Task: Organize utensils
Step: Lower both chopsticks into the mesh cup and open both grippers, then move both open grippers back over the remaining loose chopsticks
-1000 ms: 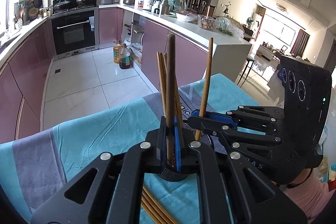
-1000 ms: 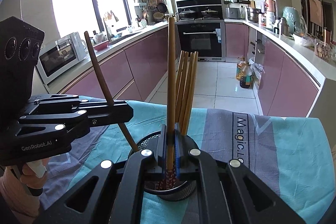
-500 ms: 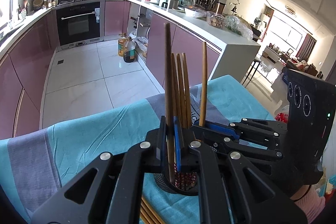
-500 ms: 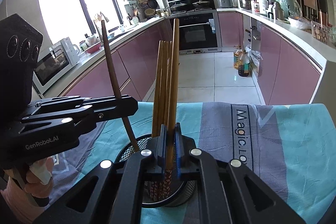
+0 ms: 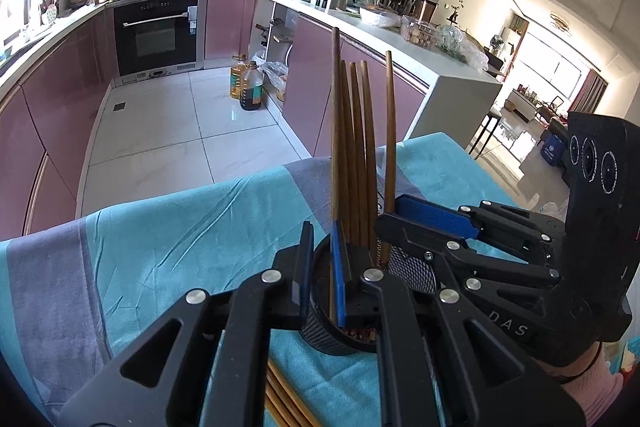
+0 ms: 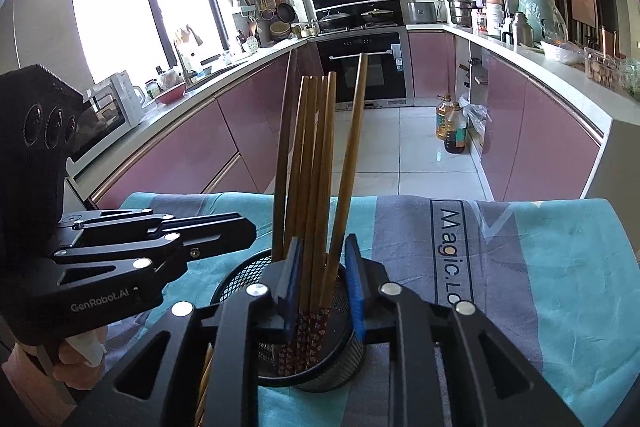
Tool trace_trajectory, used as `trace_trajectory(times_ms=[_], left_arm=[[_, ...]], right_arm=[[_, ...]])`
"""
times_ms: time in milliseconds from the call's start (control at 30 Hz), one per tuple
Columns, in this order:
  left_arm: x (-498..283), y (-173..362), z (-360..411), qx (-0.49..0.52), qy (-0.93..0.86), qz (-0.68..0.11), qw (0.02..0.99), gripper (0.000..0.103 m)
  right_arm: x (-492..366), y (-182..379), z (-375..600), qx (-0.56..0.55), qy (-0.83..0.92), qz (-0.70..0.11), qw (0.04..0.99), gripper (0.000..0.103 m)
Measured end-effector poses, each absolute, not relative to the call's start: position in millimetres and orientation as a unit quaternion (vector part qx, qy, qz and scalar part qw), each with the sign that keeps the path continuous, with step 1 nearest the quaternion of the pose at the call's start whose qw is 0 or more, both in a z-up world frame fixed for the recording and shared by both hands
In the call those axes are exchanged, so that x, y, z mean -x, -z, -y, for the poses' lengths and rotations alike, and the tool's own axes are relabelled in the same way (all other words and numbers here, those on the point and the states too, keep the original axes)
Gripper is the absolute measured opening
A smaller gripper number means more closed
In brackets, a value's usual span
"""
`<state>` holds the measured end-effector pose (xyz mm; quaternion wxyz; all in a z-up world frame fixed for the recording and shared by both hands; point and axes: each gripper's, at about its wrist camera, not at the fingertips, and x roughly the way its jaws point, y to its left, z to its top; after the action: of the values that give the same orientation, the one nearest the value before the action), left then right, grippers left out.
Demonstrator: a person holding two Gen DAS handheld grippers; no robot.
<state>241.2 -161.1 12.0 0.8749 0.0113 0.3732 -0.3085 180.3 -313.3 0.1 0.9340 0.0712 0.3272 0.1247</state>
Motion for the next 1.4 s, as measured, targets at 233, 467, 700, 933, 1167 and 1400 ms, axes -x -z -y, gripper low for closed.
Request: trace_trajectory(times_ms=[233, 467, 700, 933, 1167, 1400], left_arm=[[-202.3, -16.5, 119.7, -0.004, 0.269, -0.303, 0.914, 0.064], [-159.8, -13.7, 70.5, 0.005, 0.207, -0.25, 0.946, 0.098], [-133.1, 10.3, 51.2, -0.018, 0.164, -0.268, 0.949, 0.098], [-128.5, 43.3, 41.3, -0.021, 0.15, -0.314, 0.937, 0.098], [-127.0, 68.4, 46.0, -0.027, 0.145, -0.353, 0.924, 0.092], [-132.1, 81.5, 51.2, -0.033, 0.146, -0.373, 0.916, 0.087]], right_arm=[[-145.3, -13.0, 311.4, -0.058, -0.133, -0.286, 0.947, 0.048], [-94.4, -12.2, 297.9, -0.044, -0.178, -0.258, 0.949, 0.079], [-82.1, 32.4, 269.7, -0.031, -0.199, -0.323, 0.925, 0.082], [-79.6, 69.7, 246.9, -0.032, -0.193, -0.371, 0.908, 0.074], [-78.1, 79.0, 237.1, -0.031, -0.184, -0.389, 0.902, 0.067], [-86.1, 80.9, 229.5, -0.031, -0.174, -0.401, 0.899, 0.06]])
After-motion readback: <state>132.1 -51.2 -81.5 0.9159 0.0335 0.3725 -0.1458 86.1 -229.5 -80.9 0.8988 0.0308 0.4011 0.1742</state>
